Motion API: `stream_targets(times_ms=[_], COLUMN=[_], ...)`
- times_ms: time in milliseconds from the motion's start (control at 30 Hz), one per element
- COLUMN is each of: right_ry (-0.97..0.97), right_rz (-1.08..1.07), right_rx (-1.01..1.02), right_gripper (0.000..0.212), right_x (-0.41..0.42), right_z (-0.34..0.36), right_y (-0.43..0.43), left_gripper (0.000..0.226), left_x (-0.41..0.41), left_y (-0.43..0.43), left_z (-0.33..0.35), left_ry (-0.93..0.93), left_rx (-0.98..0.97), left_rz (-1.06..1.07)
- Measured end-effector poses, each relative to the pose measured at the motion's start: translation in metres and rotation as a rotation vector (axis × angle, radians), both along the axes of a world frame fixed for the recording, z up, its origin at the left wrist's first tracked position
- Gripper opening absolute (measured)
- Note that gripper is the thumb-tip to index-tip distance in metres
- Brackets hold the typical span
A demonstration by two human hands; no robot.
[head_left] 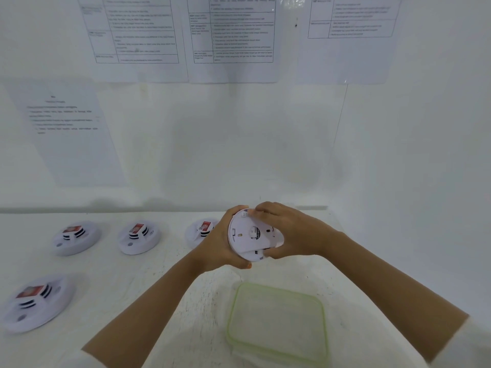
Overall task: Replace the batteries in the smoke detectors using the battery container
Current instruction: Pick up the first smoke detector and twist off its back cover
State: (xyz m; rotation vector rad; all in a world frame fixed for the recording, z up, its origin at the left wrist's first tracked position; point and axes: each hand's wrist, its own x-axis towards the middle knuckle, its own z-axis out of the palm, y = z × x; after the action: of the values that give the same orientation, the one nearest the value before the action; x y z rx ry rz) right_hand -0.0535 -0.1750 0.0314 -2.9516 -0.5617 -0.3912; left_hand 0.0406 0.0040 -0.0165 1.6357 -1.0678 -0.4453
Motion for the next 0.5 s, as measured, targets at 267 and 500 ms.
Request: stream_targets(times_ms=[267,500], right_ry=[0.053,0.004], right_rz=[-0.056,-0.041], right_rx=[-0.096,-0.154], right_gripper=[0.064,0.065], right_x=[0.004,0.011], right_z=[0.006,0.006], right_y=[0.001,0.001], left_gripper=[0.093,0.092], left_x=[0.004,0.005], left_y=[-0.003,-0.004], left_z=[-0.002,-0.002], left_ry=[0.001,0.0], left_rx=[0.02,0.016], left_rz=[-0.01,0.005])
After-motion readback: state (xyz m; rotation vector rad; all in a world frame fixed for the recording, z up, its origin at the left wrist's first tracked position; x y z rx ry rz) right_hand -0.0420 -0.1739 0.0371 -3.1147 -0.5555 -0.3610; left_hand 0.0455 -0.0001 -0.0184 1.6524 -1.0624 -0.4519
